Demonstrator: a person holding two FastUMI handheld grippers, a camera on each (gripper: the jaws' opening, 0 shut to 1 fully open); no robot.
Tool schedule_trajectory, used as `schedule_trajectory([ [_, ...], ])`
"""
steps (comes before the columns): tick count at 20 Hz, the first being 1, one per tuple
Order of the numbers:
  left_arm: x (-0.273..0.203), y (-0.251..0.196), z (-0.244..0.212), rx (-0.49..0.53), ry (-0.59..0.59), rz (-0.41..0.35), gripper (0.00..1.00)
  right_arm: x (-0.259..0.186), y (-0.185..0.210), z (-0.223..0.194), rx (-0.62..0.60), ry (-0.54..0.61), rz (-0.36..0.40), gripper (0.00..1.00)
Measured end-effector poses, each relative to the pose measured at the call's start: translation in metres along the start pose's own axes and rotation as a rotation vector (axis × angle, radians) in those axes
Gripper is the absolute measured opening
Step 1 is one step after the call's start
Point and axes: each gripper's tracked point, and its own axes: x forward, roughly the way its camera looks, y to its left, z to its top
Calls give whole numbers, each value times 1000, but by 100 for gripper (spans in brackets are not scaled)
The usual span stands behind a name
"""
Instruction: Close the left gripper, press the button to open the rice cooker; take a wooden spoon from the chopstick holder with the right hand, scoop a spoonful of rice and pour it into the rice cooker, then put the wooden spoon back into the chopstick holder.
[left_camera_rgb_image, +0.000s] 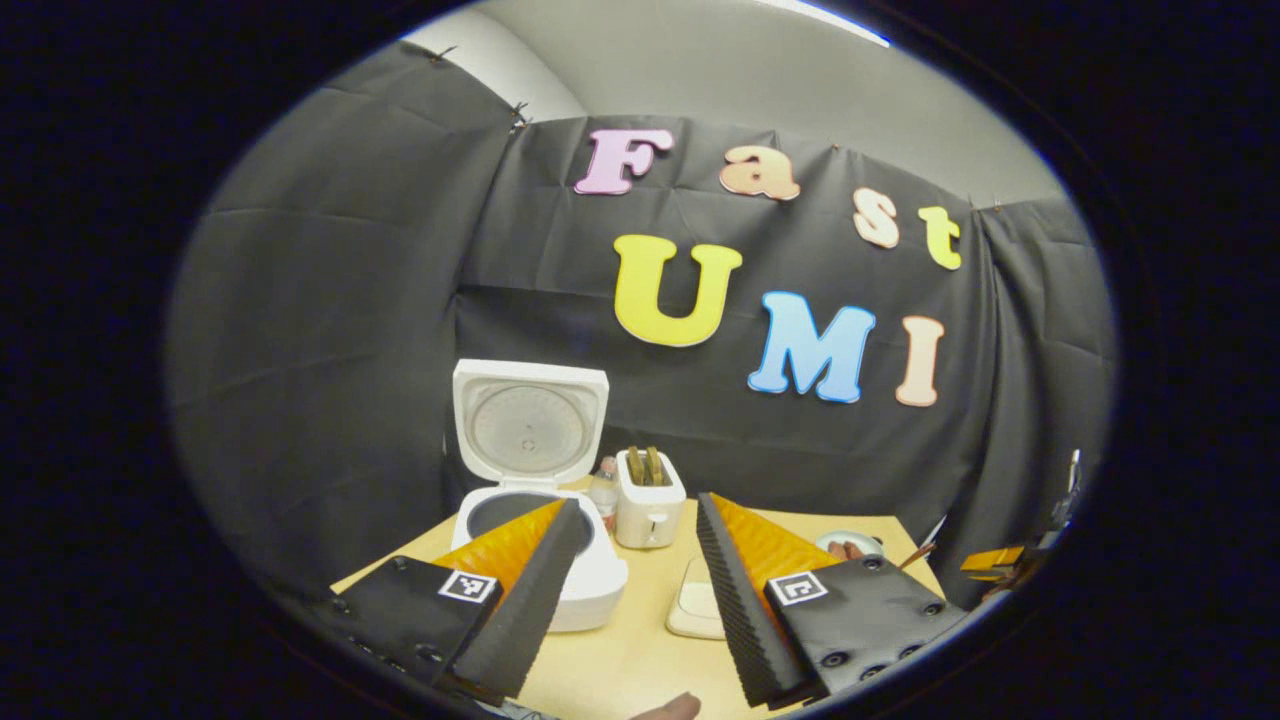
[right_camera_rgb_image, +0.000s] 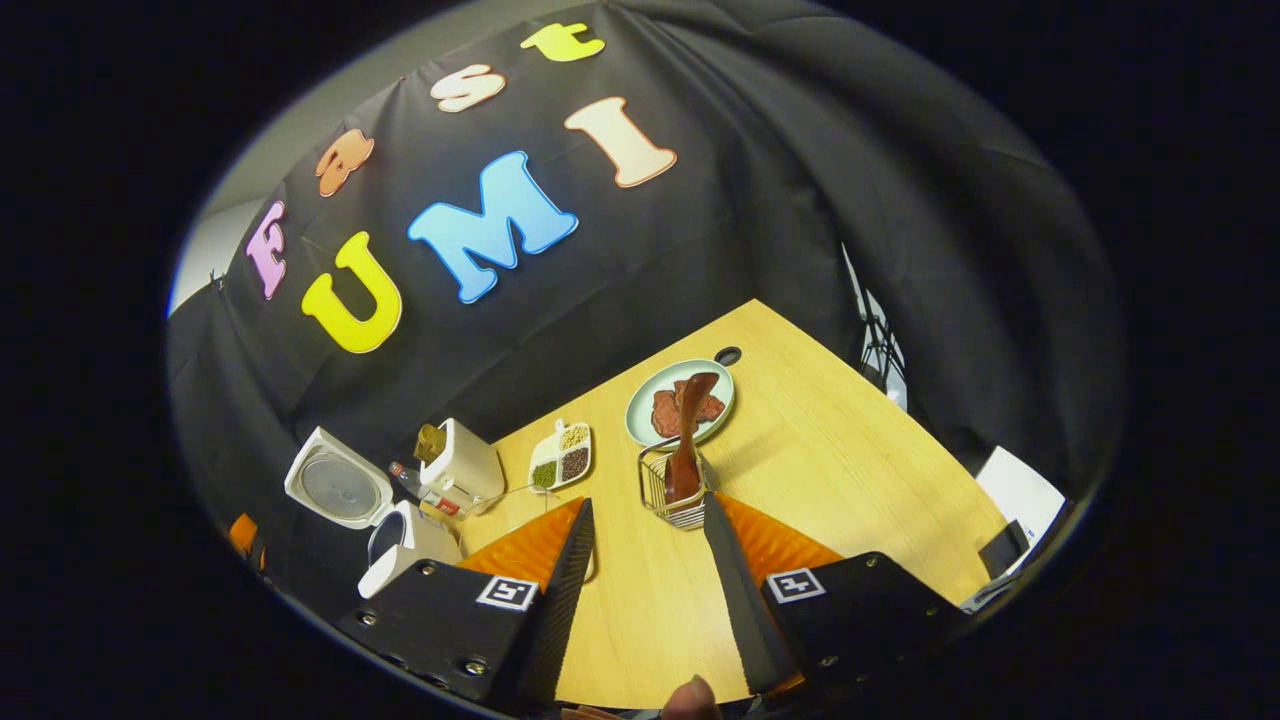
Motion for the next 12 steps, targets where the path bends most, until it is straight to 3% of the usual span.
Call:
schedule_trajectory([
  [5, 75, 60, 36, -87, -45, -25, 78, -44, 52, -45, -32, -22, -34, 68],
  [6, 83, 73, 46, -96, -64, -20, 84, -51, 60, -55, -42, -10, -36, 68],
  [12, 187, 111, 105, -100, -185, 40, 80, -76, 80, -74, -101, 16, -76, 68],
])
